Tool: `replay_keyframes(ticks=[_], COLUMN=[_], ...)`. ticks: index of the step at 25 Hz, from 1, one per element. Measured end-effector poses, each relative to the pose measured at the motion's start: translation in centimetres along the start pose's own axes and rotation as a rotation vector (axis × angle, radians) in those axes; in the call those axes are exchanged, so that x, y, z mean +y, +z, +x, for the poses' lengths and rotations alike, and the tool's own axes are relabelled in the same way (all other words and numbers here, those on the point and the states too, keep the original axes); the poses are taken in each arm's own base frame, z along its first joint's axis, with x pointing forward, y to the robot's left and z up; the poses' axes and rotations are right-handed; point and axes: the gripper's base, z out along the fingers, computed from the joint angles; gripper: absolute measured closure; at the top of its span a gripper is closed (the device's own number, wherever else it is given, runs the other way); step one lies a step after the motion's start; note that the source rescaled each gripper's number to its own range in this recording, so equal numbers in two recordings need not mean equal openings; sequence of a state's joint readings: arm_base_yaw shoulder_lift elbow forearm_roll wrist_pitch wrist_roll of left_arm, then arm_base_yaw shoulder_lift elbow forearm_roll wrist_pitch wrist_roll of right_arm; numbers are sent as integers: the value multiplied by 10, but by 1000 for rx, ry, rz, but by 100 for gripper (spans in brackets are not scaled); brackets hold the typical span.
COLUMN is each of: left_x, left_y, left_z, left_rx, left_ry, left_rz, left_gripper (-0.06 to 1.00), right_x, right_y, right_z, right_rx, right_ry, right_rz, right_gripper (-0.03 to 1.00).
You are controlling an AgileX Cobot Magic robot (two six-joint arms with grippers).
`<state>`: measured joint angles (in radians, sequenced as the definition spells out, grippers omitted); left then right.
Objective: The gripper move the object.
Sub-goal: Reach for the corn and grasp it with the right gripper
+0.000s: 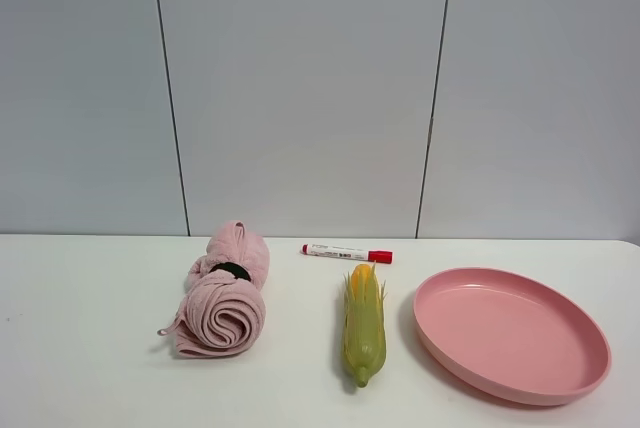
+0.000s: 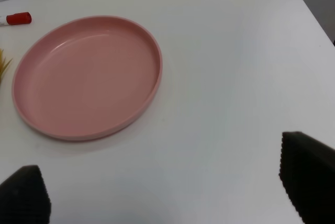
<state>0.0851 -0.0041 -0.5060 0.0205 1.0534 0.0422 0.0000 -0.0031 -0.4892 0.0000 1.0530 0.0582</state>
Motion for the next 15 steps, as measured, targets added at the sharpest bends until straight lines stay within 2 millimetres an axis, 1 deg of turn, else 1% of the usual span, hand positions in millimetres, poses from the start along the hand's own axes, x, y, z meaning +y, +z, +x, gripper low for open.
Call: replay_keyframes(ticks=[15], left_x=[0], left_y=[0], left_z=[0], left_rx=[0], left_ry=[0], left_rz=[0], left_gripper=[-6], right_x=[0], right_y=[0], right_z=[0], right_rx=[0], right_ry=[0], right_rz=[0], right_gripper=[-3])
